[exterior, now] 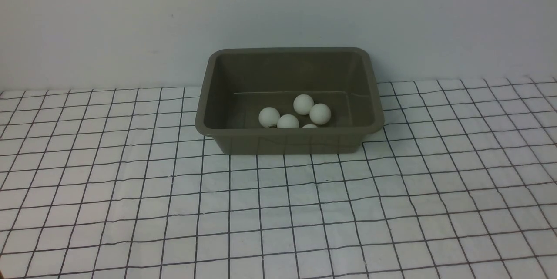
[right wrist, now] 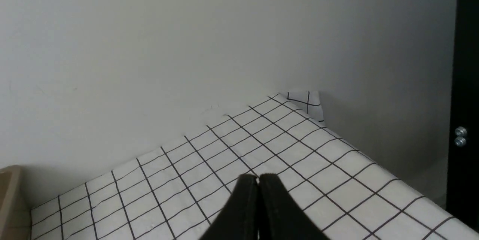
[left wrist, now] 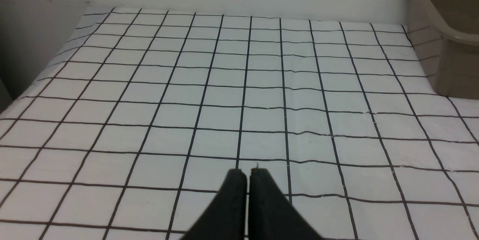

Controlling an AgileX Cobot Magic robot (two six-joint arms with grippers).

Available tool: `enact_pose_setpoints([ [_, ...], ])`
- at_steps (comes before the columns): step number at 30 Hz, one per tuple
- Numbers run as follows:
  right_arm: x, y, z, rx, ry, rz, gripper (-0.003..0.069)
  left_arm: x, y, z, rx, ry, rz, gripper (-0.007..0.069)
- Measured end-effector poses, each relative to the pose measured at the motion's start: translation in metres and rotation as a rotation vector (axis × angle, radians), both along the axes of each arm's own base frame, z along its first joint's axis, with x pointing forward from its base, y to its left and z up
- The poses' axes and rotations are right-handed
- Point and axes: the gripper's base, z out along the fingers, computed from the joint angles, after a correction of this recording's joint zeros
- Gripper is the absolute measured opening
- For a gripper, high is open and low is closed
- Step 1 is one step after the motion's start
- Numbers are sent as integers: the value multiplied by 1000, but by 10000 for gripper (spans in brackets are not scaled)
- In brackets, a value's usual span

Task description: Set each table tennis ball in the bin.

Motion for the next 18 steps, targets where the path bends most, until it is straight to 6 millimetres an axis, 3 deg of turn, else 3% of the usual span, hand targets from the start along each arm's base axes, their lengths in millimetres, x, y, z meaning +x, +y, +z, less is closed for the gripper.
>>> enact_pose_setpoints([
  [6, 2, 1, -21, 13, 18, 10, -16, 0, 0, 0, 0, 0, 0, -4],
  [18, 6, 5, -15, -23, -77, 66, -16, 0, 0, 0, 0, 0, 0, -4],
])
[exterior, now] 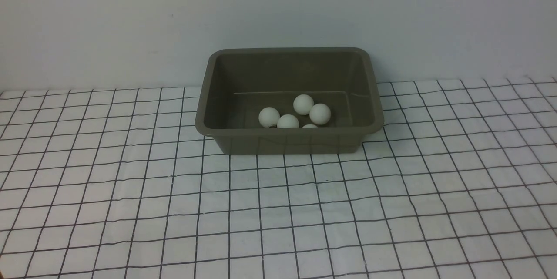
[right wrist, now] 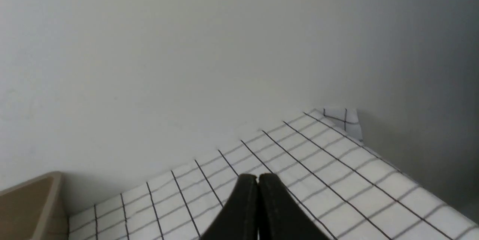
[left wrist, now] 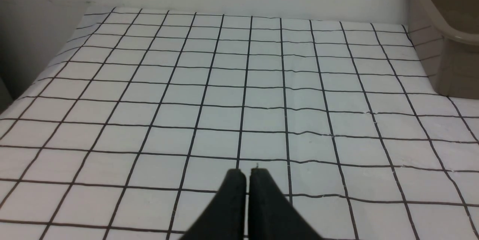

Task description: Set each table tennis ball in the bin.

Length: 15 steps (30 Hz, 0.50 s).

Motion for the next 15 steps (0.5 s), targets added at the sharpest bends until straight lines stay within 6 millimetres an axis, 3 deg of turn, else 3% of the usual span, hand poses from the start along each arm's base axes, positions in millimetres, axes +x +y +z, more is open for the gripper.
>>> enact_pose_setpoints([
  [7, 4, 6, 7, -46, -113, 75, -16, 0, 0, 0, 0, 0, 0, -4],
  [15, 16, 13, -34, -76, 44, 171, -16, 0, 0, 0, 3, 0, 0, -4],
])
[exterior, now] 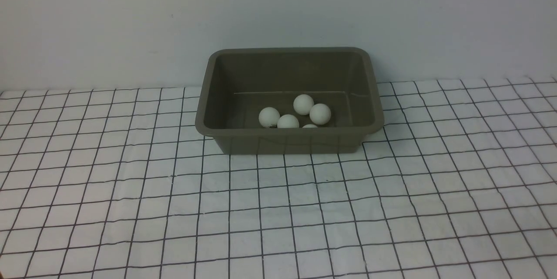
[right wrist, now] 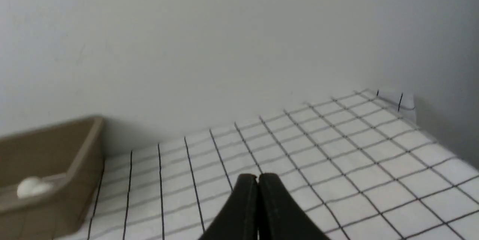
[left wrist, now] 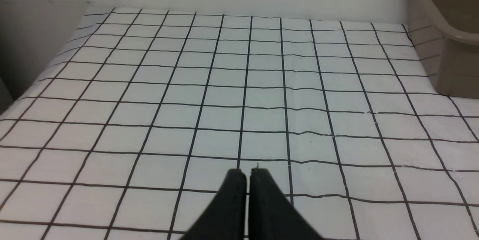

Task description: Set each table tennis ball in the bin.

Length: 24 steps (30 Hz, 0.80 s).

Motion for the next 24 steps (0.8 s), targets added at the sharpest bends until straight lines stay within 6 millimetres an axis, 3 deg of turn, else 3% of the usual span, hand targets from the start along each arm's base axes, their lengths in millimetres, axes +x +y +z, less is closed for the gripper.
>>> enact_pose_setpoints([
  [6, 4, 5, -18, -160, 82, 76, -16, 0, 0, 0, 0, 0, 0, -4],
  [14, 7, 6, -45, -151, 159, 98, -16, 0, 0, 0, 0, 0, 0, -4],
  [24, 7, 6, -45, -127, 148, 102, -16, 0, 0, 0, 0, 0, 0, -4],
])
